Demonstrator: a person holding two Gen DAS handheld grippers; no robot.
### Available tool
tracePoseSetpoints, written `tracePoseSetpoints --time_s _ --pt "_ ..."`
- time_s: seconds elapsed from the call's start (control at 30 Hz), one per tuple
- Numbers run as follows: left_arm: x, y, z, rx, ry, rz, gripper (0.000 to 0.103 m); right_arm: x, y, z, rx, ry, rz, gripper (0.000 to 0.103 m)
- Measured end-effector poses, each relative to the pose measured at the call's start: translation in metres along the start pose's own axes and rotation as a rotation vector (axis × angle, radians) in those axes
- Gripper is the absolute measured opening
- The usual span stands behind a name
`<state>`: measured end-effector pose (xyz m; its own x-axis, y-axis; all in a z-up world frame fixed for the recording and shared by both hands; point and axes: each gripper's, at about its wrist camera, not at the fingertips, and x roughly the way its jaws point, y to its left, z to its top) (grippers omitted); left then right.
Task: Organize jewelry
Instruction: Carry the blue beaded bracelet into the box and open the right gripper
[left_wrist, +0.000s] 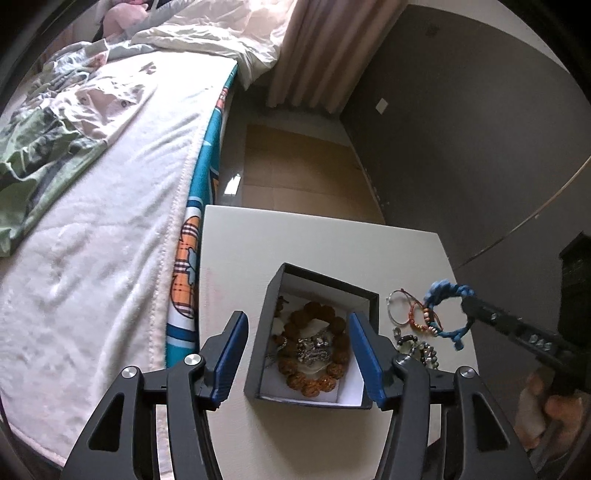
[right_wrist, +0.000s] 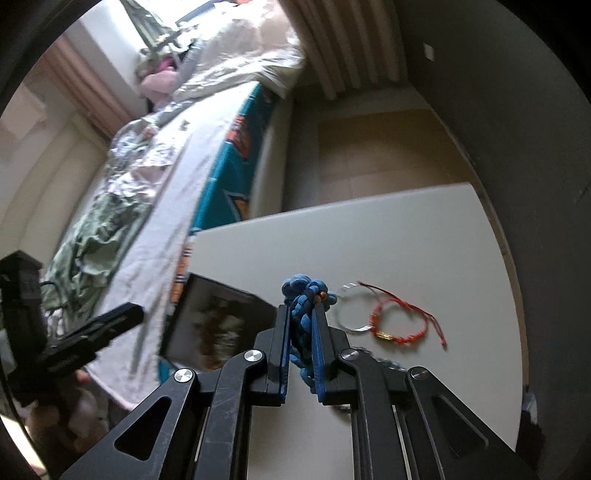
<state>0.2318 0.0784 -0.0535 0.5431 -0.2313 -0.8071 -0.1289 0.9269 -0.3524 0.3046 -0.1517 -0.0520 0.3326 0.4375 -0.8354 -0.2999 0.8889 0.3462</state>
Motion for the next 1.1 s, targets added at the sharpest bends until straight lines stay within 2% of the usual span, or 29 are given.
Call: tracePoseSetpoints --time_s 0.07,0.2,0.3,0.33,0.37,0.43,0.67,0.87,0.9,0.97,1.1 --pt "-0.006 0.003 -0.001 -0.003 -0.021 0.013 0.059 -0.006 0.013 0.002 -0.022 -0.009 0.022 0.012" --pt "-0.020 0.014 -0.004 -0.021 -0.063 0.030 0.074 -0.010 0.045 0.007 -0.067 -0.016 0.094 0.012" --pt "-0.030 0.022 -0.005 -0.035 -0.084 0.040 0.079 -0.006 0.067 0.009 -0.093 -0.006 0.182 0.013" --pt "-0.033 0.026 -0.006 -0.042 -0.091 0.042 0.079 -0.002 0.074 0.009 -0.102 0.002 0.203 0.019" --pt "-0.035 0.027 -0.007 -0.047 -0.095 0.043 0.080 0.002 0.080 0.009 -0.114 0.019 0.206 0.036" --pt "-0.039 0.031 -0.009 -0.057 -0.103 0.043 0.083 0.004 0.083 0.004 -0.119 0.014 0.173 0.063" --pt "-0.050 0.027 -0.019 -0.037 -0.129 0.072 0.084 -0.005 0.049 -0.014 -0.060 -0.007 0.132 0.065" --pt "-0.053 0.000 -0.029 0.035 -0.128 0.063 0.084 -0.028 0.009 -0.027 -0.024 -0.047 0.095 0.066" --pt "-0.053 -0.006 -0.031 0.047 -0.123 0.060 0.084 -0.032 0.001 -0.031 -0.017 -0.055 0.088 0.067" --pt "-0.051 -0.017 -0.034 0.067 -0.114 0.049 0.084 -0.038 -0.011 -0.037 -0.003 -0.071 0.088 0.078" --pt "-0.039 -0.041 -0.042 0.084 -0.066 0.031 0.084 -0.048 -0.039 -0.057 0.038 -0.112 0.095 0.081"
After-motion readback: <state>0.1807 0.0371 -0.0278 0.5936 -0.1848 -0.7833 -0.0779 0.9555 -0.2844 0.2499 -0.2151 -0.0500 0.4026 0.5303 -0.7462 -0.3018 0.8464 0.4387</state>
